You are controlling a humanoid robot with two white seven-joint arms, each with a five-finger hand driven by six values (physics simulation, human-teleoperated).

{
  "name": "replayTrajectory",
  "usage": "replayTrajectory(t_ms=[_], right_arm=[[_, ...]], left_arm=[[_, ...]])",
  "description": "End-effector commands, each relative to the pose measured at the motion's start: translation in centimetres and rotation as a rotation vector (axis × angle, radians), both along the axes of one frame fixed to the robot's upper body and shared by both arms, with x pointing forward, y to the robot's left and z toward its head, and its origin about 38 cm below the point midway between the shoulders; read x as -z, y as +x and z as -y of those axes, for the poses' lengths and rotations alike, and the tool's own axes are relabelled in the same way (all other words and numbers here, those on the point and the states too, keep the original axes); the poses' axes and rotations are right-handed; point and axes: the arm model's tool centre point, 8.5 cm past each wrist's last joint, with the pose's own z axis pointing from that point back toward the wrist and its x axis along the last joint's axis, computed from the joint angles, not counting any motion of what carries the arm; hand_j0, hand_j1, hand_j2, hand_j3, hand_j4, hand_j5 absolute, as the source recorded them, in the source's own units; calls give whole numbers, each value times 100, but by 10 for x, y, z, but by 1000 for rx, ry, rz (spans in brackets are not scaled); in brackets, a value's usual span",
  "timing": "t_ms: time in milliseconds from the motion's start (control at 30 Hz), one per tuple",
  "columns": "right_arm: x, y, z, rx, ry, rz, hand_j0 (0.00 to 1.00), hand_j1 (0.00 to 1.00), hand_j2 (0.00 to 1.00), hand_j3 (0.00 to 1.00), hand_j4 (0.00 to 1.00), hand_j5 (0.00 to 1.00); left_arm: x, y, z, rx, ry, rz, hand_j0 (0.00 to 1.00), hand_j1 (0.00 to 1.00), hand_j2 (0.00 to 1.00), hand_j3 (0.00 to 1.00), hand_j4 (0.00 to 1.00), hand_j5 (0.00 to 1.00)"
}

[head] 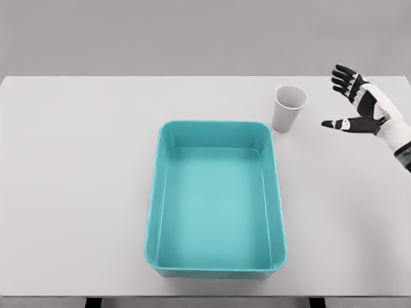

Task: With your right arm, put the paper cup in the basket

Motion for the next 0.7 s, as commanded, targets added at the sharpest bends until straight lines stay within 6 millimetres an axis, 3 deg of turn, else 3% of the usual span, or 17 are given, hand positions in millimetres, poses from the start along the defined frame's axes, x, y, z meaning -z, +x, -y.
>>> replayTrajectory(t_ms=[0,167,667], right_arm=[[16,0,-1,13,33,-39,100,100,100,100,100,100],[37,6,-6,32,86,-87,100,100,100,100,100,100],[57,15,-27,31,151,-126,100,100,100,100,100,100]], left_arm=[[0,-1,0,-1,0,-3,100,100,100,100,100,100],[0,-1,0,-1,0,-1,100,100,100,100,100,100],[0,-1,0,-1,0,-1,100,100,100,100,100,100]])
